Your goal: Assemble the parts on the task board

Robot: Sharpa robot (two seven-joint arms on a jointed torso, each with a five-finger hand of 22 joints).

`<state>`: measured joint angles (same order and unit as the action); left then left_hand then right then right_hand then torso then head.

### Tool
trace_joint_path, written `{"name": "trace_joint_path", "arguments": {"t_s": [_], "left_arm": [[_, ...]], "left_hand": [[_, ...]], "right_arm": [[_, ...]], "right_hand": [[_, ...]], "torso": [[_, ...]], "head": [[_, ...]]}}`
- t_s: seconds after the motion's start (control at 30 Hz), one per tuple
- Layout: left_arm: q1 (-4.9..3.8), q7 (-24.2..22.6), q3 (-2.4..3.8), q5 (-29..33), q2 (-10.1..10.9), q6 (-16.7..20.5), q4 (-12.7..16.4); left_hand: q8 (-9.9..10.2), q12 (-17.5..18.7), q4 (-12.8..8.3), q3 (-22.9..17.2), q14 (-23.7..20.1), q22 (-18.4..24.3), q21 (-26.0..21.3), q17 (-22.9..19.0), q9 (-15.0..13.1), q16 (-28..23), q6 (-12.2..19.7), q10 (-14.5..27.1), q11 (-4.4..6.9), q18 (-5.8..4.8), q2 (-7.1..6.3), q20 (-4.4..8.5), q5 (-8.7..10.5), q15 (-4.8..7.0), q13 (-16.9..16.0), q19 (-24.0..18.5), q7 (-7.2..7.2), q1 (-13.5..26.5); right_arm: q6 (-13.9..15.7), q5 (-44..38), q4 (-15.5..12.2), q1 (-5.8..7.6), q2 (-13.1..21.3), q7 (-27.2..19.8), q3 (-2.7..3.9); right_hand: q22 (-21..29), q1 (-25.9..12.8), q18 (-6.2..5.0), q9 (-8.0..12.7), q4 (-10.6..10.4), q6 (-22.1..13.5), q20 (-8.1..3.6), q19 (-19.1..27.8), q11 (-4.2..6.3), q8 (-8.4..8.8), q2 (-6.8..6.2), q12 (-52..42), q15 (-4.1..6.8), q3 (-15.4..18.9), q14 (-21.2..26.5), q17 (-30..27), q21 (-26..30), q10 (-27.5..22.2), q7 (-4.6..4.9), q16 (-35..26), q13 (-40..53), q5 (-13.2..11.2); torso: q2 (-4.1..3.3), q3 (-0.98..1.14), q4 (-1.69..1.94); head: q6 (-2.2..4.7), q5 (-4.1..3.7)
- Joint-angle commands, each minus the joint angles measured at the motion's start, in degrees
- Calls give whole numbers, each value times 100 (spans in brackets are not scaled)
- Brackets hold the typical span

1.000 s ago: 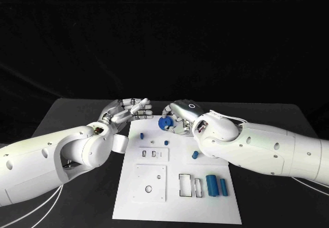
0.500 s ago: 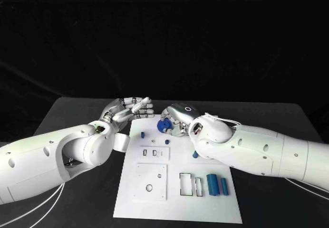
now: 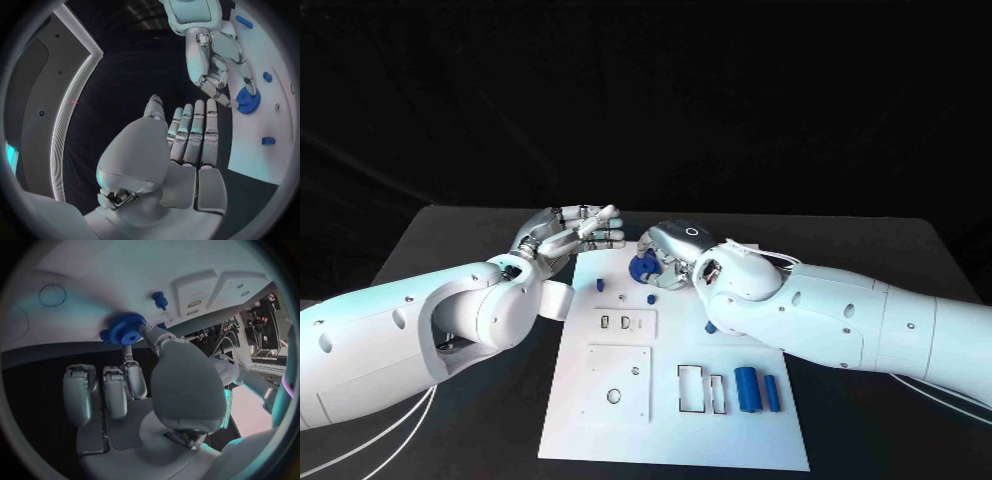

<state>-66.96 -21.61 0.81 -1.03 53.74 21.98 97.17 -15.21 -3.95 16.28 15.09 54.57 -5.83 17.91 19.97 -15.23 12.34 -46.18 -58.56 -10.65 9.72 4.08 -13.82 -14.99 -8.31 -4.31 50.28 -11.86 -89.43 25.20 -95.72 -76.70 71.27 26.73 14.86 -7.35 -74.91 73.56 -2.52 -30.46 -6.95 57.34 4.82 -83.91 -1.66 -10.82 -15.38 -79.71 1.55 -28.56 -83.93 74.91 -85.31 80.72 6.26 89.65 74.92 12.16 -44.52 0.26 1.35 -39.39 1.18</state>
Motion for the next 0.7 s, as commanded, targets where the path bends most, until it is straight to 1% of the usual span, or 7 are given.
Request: {"name": "trace_joint_path", "arguments": {"t_s": [0.03, 0.07, 0.2, 0.33, 0.53, 0.57, 0.7], "left_arm": [[-11, -38, 5, 12, -8, -93, 16], [-11, -38, 5, 12, -8, -93, 16], [-11, -36, 5, 12, -6, -93, 17], [-11, -34, 5, 12, -1, -90, 18], [-11, -33, 5, 12, 4, -88, 18], [-11, -34, 5, 12, 5, -89, 19], [-11, -33, 5, 12, 10, -86, 19]], "left_hand": [[36, 20, 1, 28, -48, 7, -20, 8, -10, -27, 26, 47, 10, 39, 48, -16, 28, 8, 2, -20, -75, -8], [36, 20, 1, 28, -48, 7, -20, 8, -10, -27, 26, 47, 10, 39, 48, -16, 28, 8, 2, -20, -75, -8], [36, 20, 1, 28, -48, 7, -20, 8, -10, -27, 26, 47, 10, 39, 48, -16, 28, 8, 2, -20, -75, -8], [36, 20, 1, 28, -48, 7, -20, 8, -10, -27, 26, 47, 10, 39, 48, -16, 28, 8, 2, -20, -75, -8], [38, 19, -2, 40, -57, 11, -26, 17, -17, -39, 34, 54, 8, 38, 53, -20, 29, 5, 2, -28, -78, -12], [38, 19, -2, 40, -57, 11, -26, 17, -17, -39, 34, 54, 8, 38, 53, -20, 29, 5, 2, -28, -78, -12], [38, 19, -2, 40, -57, 11, -26, 17, -17, -39, 34, 54, 8, 38, 53, -20, 29, 5, 2, -28, -78, -12]], "right_arm": [[-164, 30, 42, -11, -27, -40, -6], [-174, 35, 47, -12, -31, -41, -7], [-194, 65, 75, -15, -42, -40, -12], [-173, 107, 94, -17, -33, -35, -14], [-241, 233, 84, -17, 8, -45, -16], [-265, 264, 83, -17, 15, -56, -16], [-339, 373, 80, -18, 47, -93, -16]], "right_hand": [[-992, -145, 81, 39, -27, -124, -12, -152, -59, 95, -29, 61, -3, -14, -607, 1509, 51, -59, 52, 35, 260, -93], [-985, -203, 78, 71, -39, -222, 0, -144, -82, 158, -56, 81, -21, 15, -607, 1509, 61, -79, 80, 35, 240, -144], [-974, -345, 72, 146, -71, -405, 48, -129, -136, 281, -71, 109, -71, 123, -607, 1509, 84, -117, 134, 35, 210, -210], [-955, -430, 63, 246, -135, -644, 108, -107, -203, 420, -3, 177, -132, 401, -607, 1509, 119, -205, 204, 35, 134, -300], [-981, -515, 68, 305, -326, -650, 140, -126, -223, 425, 110, 161, -155, 742, -607, 1509, 107, -204, 220, 35, 141, -230], [-987, -579, 68, 313, -422, -615, 141, -130, -219, 404, 111, 140, -154, 866, -607, 1509, 105, -186, 213, 35, 160, -171], [-1020, -641, 78, 321, -580, -539, 133, -158, -204, 359, 127, 112, -142, 1071, -607, 1509, 79, -162, 193, 35, 182, -169]], "torso": [[1, 0, -6], [1, 1, -6], [-2, 2, -2], [2, 2, -5], [0, 6, -5], [1, 5, -4], [0, 5, -8]], "head": [[-10, 4], [-10, 5], [-15, 4], [-13, 7], [-13, 15], [-14, 16], [-18, 20]]}}
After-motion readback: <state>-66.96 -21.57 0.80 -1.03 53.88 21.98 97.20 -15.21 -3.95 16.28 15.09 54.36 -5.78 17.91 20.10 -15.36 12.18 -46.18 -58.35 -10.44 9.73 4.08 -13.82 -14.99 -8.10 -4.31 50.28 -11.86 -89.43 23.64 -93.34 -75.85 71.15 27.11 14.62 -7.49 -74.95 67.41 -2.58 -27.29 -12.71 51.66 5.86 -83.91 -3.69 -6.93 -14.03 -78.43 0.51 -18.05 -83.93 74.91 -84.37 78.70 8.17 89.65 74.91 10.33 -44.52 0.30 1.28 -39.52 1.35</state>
